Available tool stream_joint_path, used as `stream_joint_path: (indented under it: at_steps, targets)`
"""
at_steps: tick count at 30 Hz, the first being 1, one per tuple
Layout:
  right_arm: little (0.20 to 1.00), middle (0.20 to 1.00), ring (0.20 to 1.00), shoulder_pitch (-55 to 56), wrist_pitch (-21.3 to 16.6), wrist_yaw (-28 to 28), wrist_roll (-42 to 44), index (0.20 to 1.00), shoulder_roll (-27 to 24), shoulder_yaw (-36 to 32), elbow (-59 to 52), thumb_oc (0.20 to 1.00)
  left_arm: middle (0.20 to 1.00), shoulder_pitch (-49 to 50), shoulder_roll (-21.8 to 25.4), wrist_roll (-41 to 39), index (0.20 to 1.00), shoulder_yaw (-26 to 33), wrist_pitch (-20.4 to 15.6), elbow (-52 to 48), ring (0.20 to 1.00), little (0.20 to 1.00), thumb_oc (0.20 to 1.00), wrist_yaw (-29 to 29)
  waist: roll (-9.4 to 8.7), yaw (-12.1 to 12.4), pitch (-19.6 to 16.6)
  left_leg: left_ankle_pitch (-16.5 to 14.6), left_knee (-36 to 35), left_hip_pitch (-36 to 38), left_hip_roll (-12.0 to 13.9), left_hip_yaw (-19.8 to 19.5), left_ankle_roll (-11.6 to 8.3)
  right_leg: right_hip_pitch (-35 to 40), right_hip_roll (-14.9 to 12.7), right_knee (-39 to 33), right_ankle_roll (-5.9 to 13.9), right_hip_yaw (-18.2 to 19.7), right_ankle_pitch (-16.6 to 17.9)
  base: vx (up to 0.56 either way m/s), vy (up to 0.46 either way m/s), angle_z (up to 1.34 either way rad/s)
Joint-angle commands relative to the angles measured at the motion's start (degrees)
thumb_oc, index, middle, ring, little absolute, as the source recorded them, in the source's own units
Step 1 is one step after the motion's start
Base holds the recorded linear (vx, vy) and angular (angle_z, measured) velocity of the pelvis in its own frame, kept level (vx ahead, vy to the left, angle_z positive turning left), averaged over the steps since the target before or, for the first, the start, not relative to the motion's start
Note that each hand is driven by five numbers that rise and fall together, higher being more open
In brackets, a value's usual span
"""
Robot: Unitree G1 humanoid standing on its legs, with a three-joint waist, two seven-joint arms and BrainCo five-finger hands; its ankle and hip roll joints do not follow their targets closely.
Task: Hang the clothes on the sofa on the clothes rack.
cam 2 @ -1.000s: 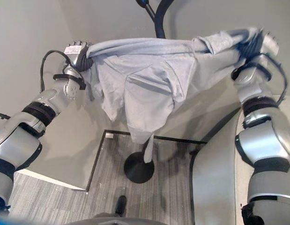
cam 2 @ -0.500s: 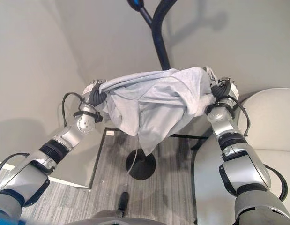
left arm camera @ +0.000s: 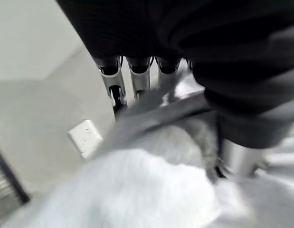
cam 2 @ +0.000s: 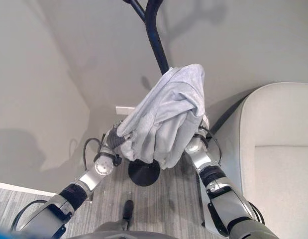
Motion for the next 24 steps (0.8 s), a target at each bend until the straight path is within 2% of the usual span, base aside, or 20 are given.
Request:
stream_joint_path:
  at_steps: [1,13,19,20,21,24]
  targets:
    - [0.200,0.200,0.200,0.69,-1.47,-0.39,-1.24,0.200,-1.19,1.00,-0.03,0.200,1.000,-1.00,-0.97,-2.29,1.000,3.49,-1.24,2.94,1.000,1.000,1.000,-0.04,0.59,1.91,-0.23,-3.33,0.16,-0.58,2.76,-1.37,-4.18,-0.89,-1.62,-5.41,-2.13,2.01,20.64,-0.01,-0.004,0.06]
    - [0.200,0.200,0.200,5.12,-2.50,0.48,0.59,0.200,4.67,4.26,10.03,0.200,1.000,3.53,-2.94,-2.72,1.000,3.65,-1.81,10.29,1.000,1.000,1.000,0.71,1.40,3.87,-0.81,-3.35,0.16,0.31,1.63,-2.74,-3.78,0.20,-2.18,-5.28,-2.12,0.22,20.41,0.01,0.001,0.09]
    - [0.200,0.200,0.200,6.99,-2.41,1.92,1.20,0.200,7.08,6.22,16.08,0.200,1.000,4.83,-4.63,-4.73,1.000,5.92,-2.61,18.40,1.000,1.000,1.000,1.15,1.80,4.89,-1.04,-3.26,0.16,0.39,1.17,-3.41,-3.82,0.70,-2.58,-5.47,-2.16,-0.88,20.00,0.02,-0.002,0.11]
    - [0.567,0.567,0.567,7.29,-2.39,2.05,1.54,0.567,7.45,6.25,17.00,0.567,1.000,5.08,-4.93,-5.17,1.000,6.37,-2.64,19.67,1.000,1.000,1.000,1.24,1.81,5.09,-1.15,-3.29,0.16,0.39,1.11,-3.47,-3.83,0.75,-2.65,-5.51,-2.15,-0.98,19.97,0.00,0.000,0.00]
    - [1.000,1.000,1.000,7.50,-2.45,2.11,1.87,1.000,7.67,6.18,17.41,1.000,1.000,5.22,-5.22,-5.59,1.000,6.77,-2.72,20.81,1.000,1.000,1.000,1.26,1.83,5.15,-1.23,-3.31,0.16,0.46,1.10,-3.52,-3.83,0.83,-2.72,-5.53,-2.13,-1.09,19.97,0.03,-0.011,0.04]
    - [1.000,1.000,1.000,7.91,-2.83,2.70,4.57,1.000,8.62,5.31,19.80,1.000,1.000,5.40,-6.05,-7.58,1.000,8.86,-3.02,25.49,1.000,1.000,1.000,1.50,1.79,5.41,-1.57,-3.33,0.16,0.59,1.08,-3.75,-3.85,0.93,-2.78,-5.51,-2.19,-1.21,19.80,0.02,-0.018,0.05]
